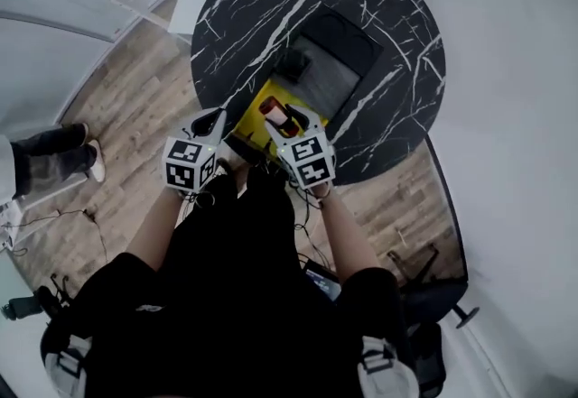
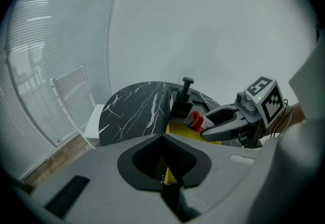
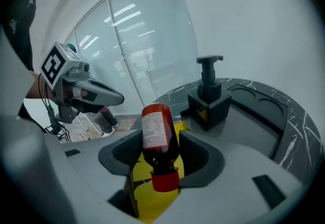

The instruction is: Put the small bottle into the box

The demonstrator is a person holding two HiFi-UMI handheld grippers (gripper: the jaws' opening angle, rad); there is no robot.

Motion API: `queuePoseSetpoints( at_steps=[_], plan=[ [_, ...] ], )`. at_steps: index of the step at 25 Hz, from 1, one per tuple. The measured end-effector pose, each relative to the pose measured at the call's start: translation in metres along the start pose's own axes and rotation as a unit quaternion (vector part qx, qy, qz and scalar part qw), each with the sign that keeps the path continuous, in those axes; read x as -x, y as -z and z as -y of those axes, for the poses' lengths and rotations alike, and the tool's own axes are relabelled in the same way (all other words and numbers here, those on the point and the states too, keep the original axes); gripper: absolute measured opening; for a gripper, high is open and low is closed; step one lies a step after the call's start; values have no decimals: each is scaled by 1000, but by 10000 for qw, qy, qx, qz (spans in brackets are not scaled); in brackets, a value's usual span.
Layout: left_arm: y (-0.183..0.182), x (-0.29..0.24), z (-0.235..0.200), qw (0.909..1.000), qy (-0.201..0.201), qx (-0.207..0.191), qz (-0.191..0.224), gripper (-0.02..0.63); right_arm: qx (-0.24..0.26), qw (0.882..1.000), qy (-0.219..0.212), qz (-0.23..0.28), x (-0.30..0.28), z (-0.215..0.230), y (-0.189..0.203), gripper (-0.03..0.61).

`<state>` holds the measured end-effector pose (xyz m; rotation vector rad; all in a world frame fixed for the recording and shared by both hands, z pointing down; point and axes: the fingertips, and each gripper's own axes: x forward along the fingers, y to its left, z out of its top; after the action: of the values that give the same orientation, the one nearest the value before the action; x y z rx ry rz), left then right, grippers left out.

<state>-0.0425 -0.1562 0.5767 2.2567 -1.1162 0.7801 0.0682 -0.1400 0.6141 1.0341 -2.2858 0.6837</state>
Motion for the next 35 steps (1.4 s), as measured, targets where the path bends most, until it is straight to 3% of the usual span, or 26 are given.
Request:
queuePoseSetpoints(
  at_steps=[8,16,32,35],
  plan=[
    [29,-3,-21,9983,-329,431,-214,0,47,9958,-142,-907,-47,4,33,215],
    [42,1,-26,9974,-438,467,-330,0,124,9887,-173,-1485,-69,7,55,215],
    [47,4,-27,9974,-425,462,-364,0,47,9874,9,-1581,-78,5,63,222],
    [48,5,-26,9974,-418,463,-370,0,36,9885,-33,-1509,-76,1,56,253]
  ],
)
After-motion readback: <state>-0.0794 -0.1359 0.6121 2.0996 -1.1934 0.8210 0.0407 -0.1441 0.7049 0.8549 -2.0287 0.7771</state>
